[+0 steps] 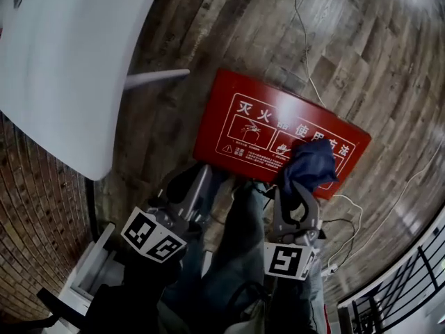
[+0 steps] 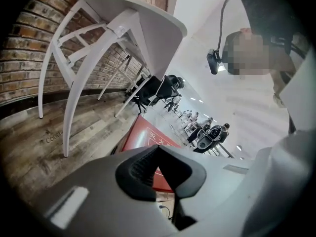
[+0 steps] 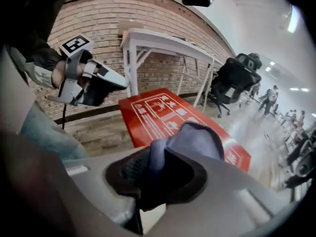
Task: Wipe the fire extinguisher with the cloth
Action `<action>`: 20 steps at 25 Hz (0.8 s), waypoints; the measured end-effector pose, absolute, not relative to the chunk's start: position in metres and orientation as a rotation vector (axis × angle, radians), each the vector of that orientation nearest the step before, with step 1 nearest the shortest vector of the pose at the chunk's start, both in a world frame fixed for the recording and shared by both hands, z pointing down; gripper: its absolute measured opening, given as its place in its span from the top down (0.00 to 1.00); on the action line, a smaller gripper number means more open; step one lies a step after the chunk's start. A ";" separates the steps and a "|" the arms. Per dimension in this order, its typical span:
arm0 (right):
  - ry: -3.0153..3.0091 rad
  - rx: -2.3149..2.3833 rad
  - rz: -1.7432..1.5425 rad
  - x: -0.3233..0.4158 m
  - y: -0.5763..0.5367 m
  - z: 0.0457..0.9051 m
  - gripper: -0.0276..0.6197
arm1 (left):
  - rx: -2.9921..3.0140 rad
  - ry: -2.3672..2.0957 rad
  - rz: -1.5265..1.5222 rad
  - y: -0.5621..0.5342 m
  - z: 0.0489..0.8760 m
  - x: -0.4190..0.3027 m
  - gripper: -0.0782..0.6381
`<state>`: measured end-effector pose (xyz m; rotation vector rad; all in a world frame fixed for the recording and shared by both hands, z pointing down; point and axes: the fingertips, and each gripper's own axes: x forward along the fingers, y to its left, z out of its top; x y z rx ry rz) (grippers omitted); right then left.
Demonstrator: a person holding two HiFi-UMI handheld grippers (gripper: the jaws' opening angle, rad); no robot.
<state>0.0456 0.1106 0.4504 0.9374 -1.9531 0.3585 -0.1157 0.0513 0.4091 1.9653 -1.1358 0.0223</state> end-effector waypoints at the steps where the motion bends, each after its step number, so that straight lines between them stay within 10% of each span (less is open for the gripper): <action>1: -2.011 0.903 0.357 0.025 0.110 0.449 0.82 | 1.972 -1.132 0.030 0.051 0.406 -0.112 0.90; 20: -1.913 1.173 0.213 0.102 0.108 0.445 0.82 | 2.034 -1.110 0.005 0.041 0.388 -0.078 0.90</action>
